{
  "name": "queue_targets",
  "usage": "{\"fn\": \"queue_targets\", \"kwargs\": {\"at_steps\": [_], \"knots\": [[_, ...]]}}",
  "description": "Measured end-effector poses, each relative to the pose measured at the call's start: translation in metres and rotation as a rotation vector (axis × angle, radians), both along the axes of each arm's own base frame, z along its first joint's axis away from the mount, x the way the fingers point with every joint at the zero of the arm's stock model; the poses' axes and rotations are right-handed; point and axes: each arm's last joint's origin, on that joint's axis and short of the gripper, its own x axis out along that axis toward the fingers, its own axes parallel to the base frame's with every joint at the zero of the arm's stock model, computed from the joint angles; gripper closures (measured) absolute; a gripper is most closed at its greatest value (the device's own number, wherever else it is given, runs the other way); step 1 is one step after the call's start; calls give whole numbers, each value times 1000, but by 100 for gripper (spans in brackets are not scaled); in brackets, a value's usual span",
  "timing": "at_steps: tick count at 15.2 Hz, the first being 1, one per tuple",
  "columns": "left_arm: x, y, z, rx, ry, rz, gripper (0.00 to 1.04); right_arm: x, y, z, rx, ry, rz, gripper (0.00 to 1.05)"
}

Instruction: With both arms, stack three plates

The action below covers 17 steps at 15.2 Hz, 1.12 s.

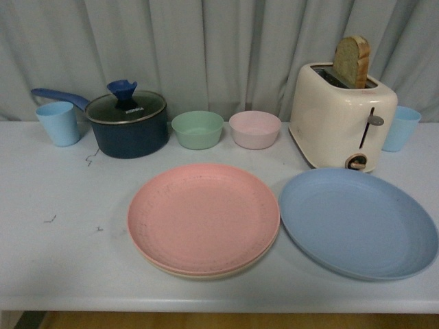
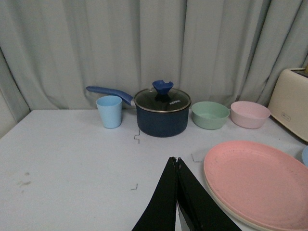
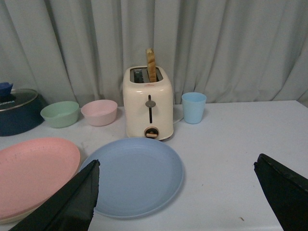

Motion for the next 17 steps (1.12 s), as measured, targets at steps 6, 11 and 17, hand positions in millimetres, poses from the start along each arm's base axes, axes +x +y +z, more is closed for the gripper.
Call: {"fn": "queue_targets", "kwargs": {"at_steps": [6,11,17], "knots": [[-5,0,0,0,0,0,103,0,0,0,0,0,0,6],[-17,0,-4,-1,15,0,103,0,0,0,0,0,0,6],[-17,0,-4,-1,11,0,46,24,-5,5,35,293,-56,6]]}}
